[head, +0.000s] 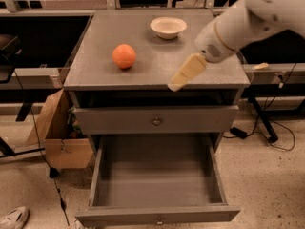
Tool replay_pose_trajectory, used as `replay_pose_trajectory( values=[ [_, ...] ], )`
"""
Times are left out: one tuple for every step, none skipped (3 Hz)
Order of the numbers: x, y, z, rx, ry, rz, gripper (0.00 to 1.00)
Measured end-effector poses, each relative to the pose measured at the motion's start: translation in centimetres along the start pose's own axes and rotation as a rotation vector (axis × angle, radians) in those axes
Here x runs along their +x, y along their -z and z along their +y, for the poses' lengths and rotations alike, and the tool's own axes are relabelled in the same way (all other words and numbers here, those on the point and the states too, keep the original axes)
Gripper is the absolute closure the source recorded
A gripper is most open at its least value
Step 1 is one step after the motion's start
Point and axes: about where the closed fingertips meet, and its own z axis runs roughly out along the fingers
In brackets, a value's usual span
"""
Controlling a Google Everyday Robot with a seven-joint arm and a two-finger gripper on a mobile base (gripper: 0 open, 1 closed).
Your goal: Place orange into middle drawer
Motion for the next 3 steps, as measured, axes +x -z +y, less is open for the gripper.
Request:
replay_pose_trajectory(
  values=[
    [-5.1, -5.2, -5.5, 0.083, -0.105, -0.062, 0.00],
    [-9.5, -9.3, -8.8, 0.130, -0.198, -0.094, 0.00],
    [-13.0, -14.5, -9.1, 0.087, -0.282, -0.115, 0.00]
  ],
)
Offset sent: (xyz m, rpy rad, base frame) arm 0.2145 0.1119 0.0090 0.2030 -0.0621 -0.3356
